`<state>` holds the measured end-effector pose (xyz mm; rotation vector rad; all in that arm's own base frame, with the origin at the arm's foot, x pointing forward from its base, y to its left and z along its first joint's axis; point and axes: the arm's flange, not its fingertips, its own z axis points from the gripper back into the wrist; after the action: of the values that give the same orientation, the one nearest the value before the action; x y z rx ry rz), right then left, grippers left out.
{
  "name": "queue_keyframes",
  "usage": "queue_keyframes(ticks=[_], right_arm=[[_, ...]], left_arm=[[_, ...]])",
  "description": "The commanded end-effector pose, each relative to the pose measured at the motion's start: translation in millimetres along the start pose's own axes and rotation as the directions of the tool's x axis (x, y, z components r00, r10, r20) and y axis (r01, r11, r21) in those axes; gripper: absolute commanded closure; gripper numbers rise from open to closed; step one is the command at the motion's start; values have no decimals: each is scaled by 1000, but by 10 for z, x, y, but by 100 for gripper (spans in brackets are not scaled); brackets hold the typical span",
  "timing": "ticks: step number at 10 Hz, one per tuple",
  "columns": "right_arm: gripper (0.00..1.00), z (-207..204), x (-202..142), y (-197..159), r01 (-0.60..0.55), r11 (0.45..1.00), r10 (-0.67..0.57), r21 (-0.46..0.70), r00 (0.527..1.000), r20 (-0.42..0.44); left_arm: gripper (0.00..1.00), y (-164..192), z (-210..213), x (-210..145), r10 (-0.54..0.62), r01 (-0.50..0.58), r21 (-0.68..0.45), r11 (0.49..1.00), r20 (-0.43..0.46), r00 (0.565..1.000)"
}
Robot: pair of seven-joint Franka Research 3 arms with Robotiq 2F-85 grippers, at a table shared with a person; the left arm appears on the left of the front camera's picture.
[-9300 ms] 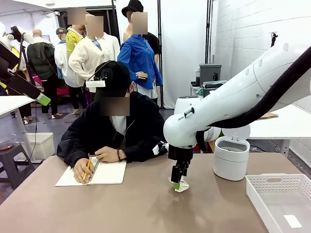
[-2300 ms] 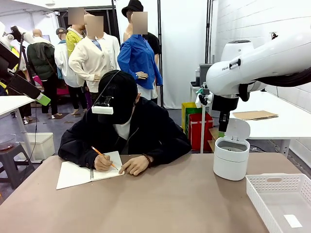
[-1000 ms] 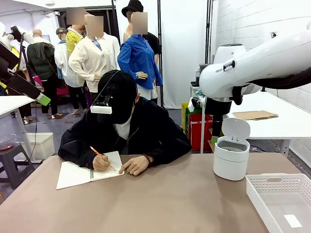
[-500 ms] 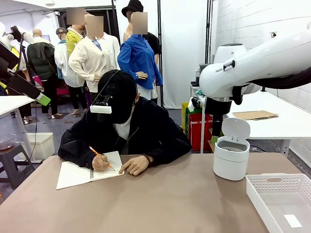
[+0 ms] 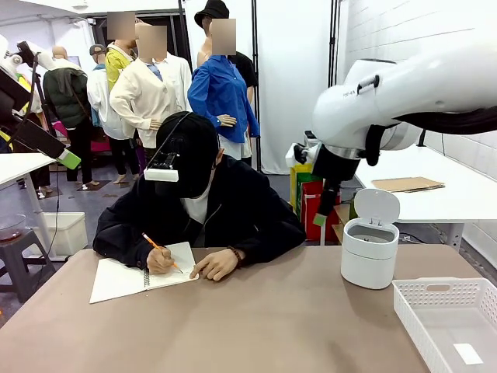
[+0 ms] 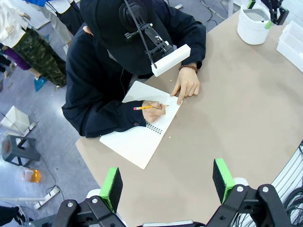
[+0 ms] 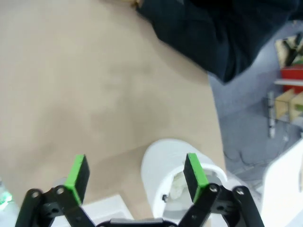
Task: Sort the paper based on its condition.
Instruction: If a person hands you a paper, place it in the Organizing basket , and if it's crumpled, put it in the Trash can.
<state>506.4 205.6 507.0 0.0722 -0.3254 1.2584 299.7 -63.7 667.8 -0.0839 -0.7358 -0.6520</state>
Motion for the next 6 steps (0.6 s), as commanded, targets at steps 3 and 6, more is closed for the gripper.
queue_keyframes(ticks=[3, 6], right_arm=[[0, 492, 262, 482, -2, 998, 13, -55, 980, 201], [0, 1051, 513, 657, -5, 994, 36, -106, 958, 285]], left_arm=[[0, 5, 8, 1, 3, -3, -5, 1000, 0, 1000], [0, 5, 8, 1, 3, -3, -5, 1000, 0, 1000]])
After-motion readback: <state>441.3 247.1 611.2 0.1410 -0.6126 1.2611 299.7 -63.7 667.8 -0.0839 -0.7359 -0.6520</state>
